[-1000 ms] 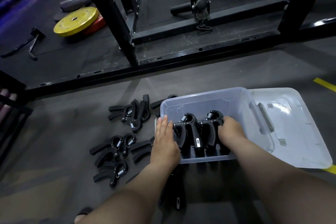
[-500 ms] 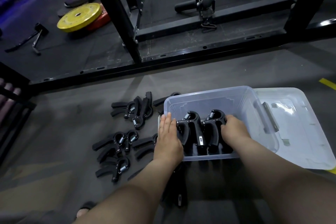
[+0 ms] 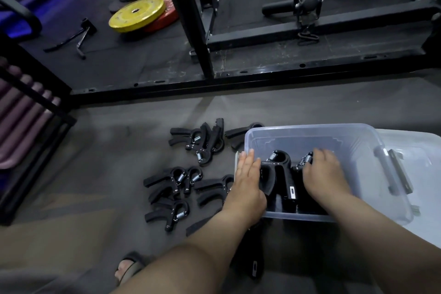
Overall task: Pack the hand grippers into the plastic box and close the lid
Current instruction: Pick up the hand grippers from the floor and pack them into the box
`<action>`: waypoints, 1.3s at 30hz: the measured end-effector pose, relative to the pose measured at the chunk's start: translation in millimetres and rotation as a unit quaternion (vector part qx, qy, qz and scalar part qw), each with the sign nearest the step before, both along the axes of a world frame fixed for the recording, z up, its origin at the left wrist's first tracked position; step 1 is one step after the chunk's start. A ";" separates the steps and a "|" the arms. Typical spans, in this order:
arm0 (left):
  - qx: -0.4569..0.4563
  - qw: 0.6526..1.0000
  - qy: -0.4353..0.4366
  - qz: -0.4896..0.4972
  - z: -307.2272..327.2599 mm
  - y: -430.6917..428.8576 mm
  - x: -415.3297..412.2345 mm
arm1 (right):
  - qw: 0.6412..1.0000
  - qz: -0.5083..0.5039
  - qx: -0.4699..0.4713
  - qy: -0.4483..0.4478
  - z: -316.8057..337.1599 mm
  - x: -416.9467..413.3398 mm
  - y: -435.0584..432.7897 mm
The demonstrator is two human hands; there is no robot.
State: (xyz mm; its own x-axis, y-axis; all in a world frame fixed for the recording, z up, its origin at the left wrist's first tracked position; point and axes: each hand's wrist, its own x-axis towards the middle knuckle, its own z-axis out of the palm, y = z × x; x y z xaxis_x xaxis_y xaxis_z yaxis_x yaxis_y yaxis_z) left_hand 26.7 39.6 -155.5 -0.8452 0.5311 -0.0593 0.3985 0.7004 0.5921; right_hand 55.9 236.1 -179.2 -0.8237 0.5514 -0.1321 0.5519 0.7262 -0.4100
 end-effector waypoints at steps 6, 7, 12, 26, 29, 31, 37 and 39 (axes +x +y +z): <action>-0.004 0.993 0.110 -0.039 -11.8 -29.2 -6.8 | 0.979 0.128 -0.131 0.085 21.3 -41.0 -75.5; 0.000 0.993 0.115 -0.026 -12.0 -36.3 -8.0 | 0.976 0.129 -0.157 0.078 24.1 -45.7 -86.4; -0.029 0.984 0.077 0.160 -30.2 -82.3 -31.7 | 0.960 0.156 -0.227 0.052 19.5 -52.0 -122.3; -0.173 0.956 -0.133 0.198 -55.6 -98.4 -180.3 | 0.938 0.122 -0.317 0.072 11.7 -44.1 -128.2; -0.175 0.956 -0.137 0.189 -65.7 -87.4 -194.5 | 0.935 0.111 -0.328 0.070 10.0 -42.9 -127.9; -0.174 0.953 -0.151 0.198 -76.1 -82.4 -199.5 | 0.930 0.108 -0.343 0.075 9.5 -42.2 -128.5; -0.316 0.923 -0.106 0.193 -99.2 -71.0 -190.2 | 0.932 0.106 -0.338 0.077 5.2 -44.7 -127.7; -0.321 0.925 -0.078 0.185 -98.2 -67.1 -184.9 | 0.935 0.111 -0.329 0.074 5.0 -44.6 -127.6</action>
State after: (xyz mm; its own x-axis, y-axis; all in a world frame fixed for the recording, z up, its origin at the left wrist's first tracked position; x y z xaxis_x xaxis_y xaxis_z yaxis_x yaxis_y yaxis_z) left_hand -158.1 -27.5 -253.7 -0.9168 0.0201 -0.3987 0.0062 0.9993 0.0360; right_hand 11.3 108.6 -174.3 -0.9443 0.2044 -0.2580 0.3194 0.3805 -0.8679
